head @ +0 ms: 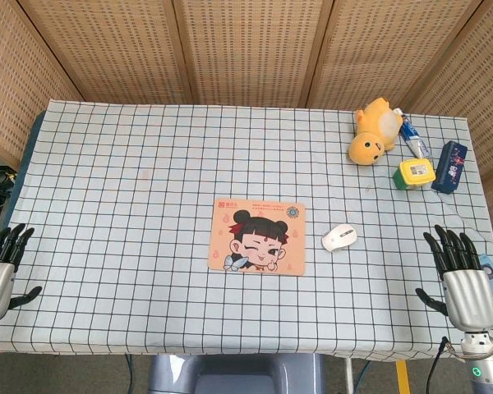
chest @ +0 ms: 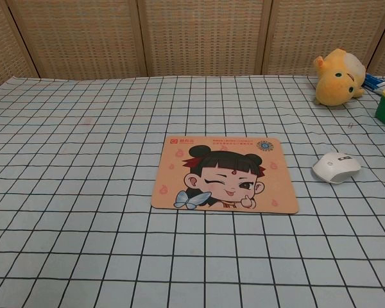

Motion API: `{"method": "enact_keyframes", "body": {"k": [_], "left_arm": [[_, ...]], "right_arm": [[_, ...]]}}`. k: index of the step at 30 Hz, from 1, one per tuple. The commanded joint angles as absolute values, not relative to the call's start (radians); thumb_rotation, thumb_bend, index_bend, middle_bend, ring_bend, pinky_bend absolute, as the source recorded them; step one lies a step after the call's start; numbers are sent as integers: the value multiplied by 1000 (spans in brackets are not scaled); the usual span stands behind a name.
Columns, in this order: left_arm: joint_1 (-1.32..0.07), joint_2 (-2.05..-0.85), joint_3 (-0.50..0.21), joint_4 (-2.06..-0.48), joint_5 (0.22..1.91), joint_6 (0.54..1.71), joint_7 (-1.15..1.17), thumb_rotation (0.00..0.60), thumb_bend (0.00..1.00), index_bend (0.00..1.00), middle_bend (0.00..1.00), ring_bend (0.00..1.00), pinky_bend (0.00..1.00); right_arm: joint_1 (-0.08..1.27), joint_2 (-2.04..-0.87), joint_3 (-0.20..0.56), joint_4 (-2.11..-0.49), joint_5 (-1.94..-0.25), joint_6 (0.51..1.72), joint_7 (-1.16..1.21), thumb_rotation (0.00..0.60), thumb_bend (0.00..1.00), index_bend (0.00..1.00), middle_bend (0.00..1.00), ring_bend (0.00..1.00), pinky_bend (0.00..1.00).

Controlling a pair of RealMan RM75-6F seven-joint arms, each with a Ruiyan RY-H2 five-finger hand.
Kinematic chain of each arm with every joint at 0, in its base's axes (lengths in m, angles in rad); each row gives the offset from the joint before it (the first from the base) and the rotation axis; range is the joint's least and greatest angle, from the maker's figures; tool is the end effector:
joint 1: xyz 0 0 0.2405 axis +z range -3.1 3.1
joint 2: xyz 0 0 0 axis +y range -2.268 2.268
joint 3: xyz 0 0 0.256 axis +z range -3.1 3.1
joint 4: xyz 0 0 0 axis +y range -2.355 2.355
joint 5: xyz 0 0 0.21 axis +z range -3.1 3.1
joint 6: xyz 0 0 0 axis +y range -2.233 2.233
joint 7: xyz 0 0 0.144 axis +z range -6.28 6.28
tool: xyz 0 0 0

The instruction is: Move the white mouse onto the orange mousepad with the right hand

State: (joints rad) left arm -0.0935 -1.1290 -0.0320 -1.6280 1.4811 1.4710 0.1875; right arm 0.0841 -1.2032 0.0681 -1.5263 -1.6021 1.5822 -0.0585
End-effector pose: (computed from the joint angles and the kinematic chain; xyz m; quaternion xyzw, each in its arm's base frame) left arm -0.3101 0.1796 0.1510 -0.6271 -0.3491 -0.3307 0.6128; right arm -0.3002 -0.1836 0.1494 0.6083 -0.3150 0.4231 0.5930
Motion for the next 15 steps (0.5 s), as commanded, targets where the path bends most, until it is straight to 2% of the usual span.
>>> {"method": "enact_keyframes", "body": {"k": [1,15], "left_arm": [[-93,-1128,-32,-1628,1480,1470,185,600,0,0,0,0,0],[-97,-1128,-31,-1626,1472,1457,181,600,0,0,0,0,0]], "right_arm": [[84,-1203,68,-1528,-1601,1580,-61,600,64,0,0,0,0],[98,-1210,65,-1508,-1615,1566,-38,600,64,4,0,0,0]]}}
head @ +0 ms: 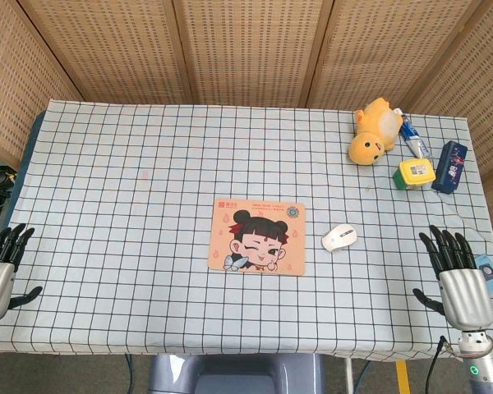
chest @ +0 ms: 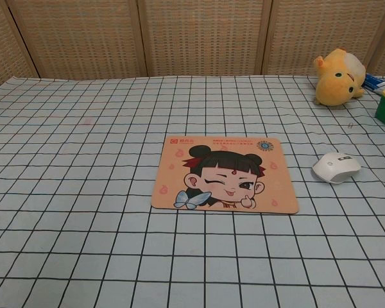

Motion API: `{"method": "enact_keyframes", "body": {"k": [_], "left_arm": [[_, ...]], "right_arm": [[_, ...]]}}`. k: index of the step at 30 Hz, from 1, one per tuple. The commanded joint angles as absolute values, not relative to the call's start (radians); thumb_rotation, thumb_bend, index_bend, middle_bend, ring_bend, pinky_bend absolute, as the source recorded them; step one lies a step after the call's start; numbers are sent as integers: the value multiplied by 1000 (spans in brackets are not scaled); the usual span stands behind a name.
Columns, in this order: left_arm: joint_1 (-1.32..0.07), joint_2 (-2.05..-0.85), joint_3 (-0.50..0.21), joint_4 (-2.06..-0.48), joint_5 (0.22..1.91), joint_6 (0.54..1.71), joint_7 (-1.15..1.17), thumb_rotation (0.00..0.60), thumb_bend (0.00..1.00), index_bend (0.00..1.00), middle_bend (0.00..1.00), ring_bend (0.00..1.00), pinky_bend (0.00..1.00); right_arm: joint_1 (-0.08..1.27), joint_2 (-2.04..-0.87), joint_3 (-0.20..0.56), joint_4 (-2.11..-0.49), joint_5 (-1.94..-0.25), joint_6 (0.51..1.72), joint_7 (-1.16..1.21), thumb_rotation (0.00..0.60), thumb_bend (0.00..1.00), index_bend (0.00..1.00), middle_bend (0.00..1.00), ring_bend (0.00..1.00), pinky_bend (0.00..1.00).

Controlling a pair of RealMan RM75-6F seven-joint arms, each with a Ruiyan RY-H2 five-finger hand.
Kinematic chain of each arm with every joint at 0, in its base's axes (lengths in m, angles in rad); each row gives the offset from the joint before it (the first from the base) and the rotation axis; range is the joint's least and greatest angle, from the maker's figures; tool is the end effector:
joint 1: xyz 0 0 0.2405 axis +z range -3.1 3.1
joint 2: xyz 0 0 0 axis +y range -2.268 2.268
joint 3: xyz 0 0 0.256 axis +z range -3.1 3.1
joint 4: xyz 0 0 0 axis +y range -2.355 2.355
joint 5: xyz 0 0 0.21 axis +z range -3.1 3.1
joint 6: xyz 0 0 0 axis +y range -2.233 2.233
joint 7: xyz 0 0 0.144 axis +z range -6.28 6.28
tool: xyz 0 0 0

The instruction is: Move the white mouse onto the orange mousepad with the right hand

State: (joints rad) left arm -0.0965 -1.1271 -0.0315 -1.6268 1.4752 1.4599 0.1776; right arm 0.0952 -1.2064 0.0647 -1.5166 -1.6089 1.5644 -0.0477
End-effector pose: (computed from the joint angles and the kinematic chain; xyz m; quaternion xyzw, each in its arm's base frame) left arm -0.3114 0.1804 0.1505 -0.6271 -0.3549 -0.3293 0.6102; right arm -0.3001 -0.1866 0.1459 0.6162 -0.3175 0.4225 0.5840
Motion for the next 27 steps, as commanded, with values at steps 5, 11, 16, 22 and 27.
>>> {"method": "enact_keyframes", "body": {"k": [5,11,16,22,27], "left_arm": [[-97,-1130,-31,-1625,1473,1459,186,600,0,0,0,0,0],[-100,-1136,-35,-1616,1467,1456,189,600,0,0,0,0,0],[-100,-1139,-37,-1616,1469,1460,192,600,0,0,0,0,0],[-100,-1140,-38,-1612,1468,1462,187,600,0,0,0,0,0],[-103,-1142,-38,-1607,1463,1453,184,600,0,0,0,0,0]], "right_arm": [[117,-1224,66,-1468,-1660,1584,20,600,64,97,0,0,0],[187,-1232,85,-1425,-1684,1521,16,600,65,238,24,0,0],[268,-1213,100,-1448,-1657,1385,-4,600,102,269,42,0,0],[349,-1228,122,-1460,-1605,1251,-55,600,152,278,53,0,0],[395,-1249,131,-1474,-1570,1177,-113,600,198,284,54,0,0]]}}
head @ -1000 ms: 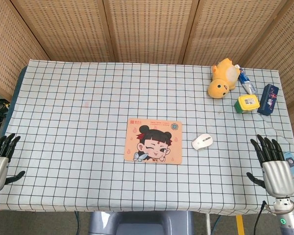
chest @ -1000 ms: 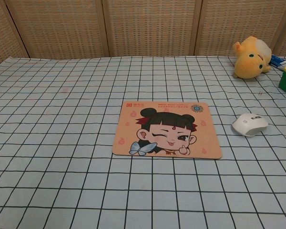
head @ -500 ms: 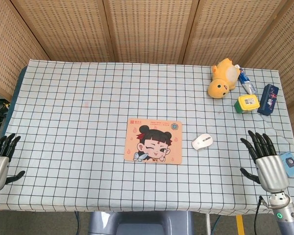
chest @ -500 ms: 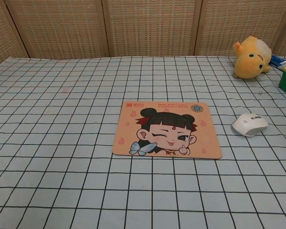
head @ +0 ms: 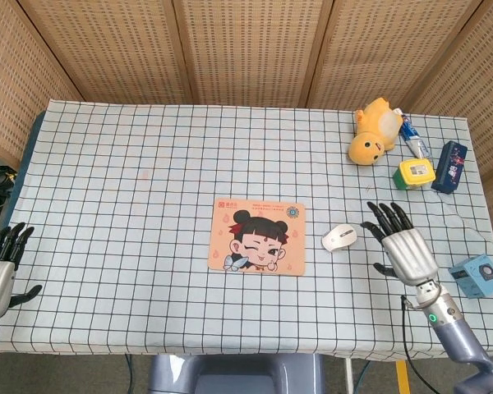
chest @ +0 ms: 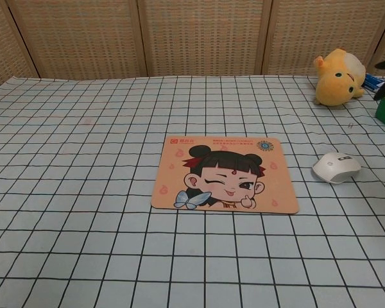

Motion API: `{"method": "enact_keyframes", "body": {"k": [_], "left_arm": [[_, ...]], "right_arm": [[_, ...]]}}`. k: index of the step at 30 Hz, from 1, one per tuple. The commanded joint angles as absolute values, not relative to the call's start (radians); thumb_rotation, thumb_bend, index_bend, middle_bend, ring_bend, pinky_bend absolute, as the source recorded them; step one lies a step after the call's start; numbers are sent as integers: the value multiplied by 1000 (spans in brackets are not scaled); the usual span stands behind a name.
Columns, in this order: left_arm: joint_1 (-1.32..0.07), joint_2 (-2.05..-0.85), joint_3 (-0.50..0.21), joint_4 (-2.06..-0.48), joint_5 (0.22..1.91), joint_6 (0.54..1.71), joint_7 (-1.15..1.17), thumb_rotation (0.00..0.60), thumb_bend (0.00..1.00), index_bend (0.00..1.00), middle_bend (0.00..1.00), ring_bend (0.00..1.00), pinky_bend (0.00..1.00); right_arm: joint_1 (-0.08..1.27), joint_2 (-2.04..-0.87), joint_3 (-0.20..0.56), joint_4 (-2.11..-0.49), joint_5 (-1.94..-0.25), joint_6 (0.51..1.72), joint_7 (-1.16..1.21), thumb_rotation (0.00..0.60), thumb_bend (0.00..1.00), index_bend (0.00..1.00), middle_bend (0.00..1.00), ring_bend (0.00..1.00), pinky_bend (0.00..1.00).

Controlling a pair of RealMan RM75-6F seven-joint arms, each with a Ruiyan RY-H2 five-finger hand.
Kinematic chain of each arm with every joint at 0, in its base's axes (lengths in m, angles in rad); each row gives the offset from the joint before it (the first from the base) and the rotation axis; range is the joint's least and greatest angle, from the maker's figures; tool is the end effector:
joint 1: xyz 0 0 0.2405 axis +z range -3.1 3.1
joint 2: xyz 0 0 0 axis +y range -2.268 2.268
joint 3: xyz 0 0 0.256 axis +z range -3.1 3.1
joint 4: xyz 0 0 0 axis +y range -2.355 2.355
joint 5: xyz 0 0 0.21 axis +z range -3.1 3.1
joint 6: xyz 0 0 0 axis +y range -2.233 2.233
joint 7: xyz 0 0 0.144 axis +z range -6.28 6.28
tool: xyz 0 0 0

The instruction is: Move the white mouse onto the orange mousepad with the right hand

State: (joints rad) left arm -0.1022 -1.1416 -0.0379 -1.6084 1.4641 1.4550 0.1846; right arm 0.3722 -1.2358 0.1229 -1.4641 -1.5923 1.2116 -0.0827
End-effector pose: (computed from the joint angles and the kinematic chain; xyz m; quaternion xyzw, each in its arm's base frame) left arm -0.3139 0.1837 0.1484 -0.6261 -0.3523 -0.3262 0.6144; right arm -0.2607 -0.2795 0.1053 0.7244 -0.2880 0.3814 0.4968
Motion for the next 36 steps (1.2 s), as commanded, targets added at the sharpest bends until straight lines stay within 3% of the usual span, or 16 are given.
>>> {"method": "enact_keyframes", "body": {"k": [1,12,29,36], "left_arm": [[-104,-1143,-38,-1606,1462,1451,184,600,0,0,0,0,0],[-115,-1148,-42,-1582,1439,1419,152,600,0,0,0,0,0],[-131,-1159,-48,-1565,1404,1378,154,600,0,0,0,0,0],[-138,-1166,-51,-1558,1389,1366,162,600,0,0,0,0,0]], "right_arm": [[405,-1254,132,-1477,-1563,1161,-125,600,199,284,54,0,0],[519,-1361,138,-1407,-1477,994,-218,600,198,284,53,0,0],[607,-1430,132,-1281,-1395,876,-264,600,199,260,40,0,0],[629,-1462,122,-1222,-1384,852,-240,600,200,297,50,0,0]]}}
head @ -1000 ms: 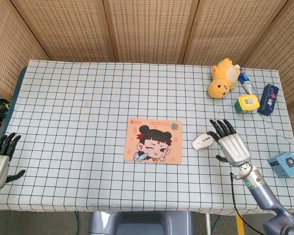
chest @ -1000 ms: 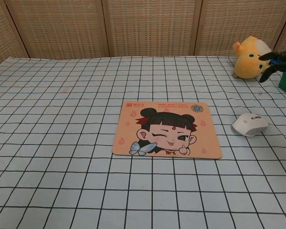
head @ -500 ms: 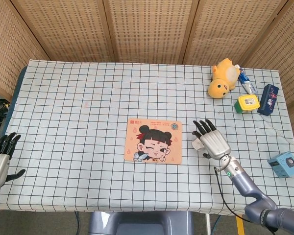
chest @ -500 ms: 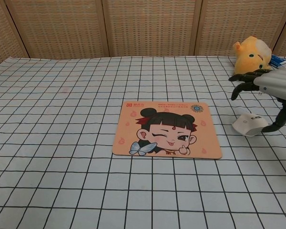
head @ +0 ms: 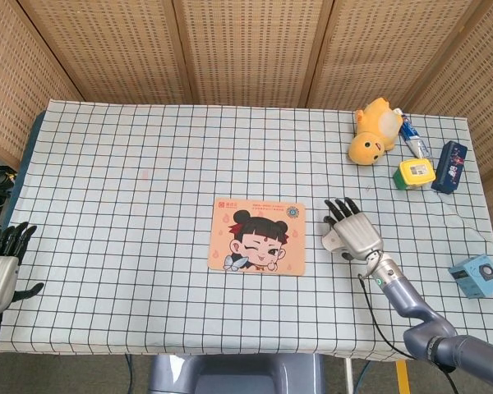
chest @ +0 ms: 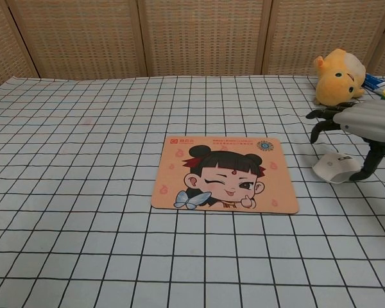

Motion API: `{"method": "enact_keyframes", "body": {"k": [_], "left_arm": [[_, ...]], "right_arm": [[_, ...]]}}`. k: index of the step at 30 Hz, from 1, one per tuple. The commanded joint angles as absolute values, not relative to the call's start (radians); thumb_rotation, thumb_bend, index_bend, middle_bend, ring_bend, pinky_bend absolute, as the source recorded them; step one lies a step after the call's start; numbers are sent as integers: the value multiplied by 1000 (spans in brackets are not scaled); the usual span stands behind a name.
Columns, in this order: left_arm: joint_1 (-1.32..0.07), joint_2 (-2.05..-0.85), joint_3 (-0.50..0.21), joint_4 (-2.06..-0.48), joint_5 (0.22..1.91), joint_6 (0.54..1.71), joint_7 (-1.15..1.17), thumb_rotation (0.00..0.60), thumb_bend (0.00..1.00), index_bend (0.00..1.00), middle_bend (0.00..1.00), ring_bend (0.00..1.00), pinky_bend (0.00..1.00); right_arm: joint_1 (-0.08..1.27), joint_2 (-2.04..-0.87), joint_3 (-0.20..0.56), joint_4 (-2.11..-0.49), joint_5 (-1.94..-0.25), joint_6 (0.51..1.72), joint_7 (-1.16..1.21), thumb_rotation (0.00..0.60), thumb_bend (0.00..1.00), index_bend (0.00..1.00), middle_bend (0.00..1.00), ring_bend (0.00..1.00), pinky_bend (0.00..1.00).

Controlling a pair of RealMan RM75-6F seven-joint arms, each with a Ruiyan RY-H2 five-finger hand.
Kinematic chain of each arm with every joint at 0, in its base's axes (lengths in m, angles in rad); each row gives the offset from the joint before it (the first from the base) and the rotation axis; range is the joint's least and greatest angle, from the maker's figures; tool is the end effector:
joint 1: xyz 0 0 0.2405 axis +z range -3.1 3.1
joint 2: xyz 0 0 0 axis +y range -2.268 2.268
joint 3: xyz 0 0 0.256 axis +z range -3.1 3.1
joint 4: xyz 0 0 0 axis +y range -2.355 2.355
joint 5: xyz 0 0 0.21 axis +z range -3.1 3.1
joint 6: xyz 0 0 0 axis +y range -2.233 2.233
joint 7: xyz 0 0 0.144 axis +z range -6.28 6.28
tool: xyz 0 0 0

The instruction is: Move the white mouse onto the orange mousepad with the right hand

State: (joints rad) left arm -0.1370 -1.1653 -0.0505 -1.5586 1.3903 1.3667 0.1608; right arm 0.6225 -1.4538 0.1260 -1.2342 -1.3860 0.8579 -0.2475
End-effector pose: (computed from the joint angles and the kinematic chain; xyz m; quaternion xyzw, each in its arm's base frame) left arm -0.3287 0.1973 0.1398 -0.6239 -0.3811 -0.3024 0.6116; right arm -0.2455 -0.3503 0.0213 0.7950 -0.2877 0.2610 0.4659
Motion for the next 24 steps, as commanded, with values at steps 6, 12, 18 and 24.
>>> {"method": "enact_keyframes", "body": {"k": [6,12,18,24], "left_arm": [[-140,-1168,-55,-1553,1380,1364,159,600,0,0,0,0,0],[-142,-1168,-56,-1549,1373,1358,156,600,0,0,0,0,0],[-143,-1167,-57,-1548,1372,1359,153,600,0,0,0,0,0],[-146,-1168,-59,-1543,1359,1348,148,600,0,0,0,0,0]], "right_arm": [[646,-1488,114,-1179,-1387,845,-217,600,200,315,53,0,0],[657,-1511,107,-1142,-1385,836,-207,600,201,328,63,0,0],[665,-1533,97,-1098,-1382,825,-199,600,202,341,69,0,0],[665,-1558,86,-1051,-1392,832,-171,600,212,454,186,47,73]]}}
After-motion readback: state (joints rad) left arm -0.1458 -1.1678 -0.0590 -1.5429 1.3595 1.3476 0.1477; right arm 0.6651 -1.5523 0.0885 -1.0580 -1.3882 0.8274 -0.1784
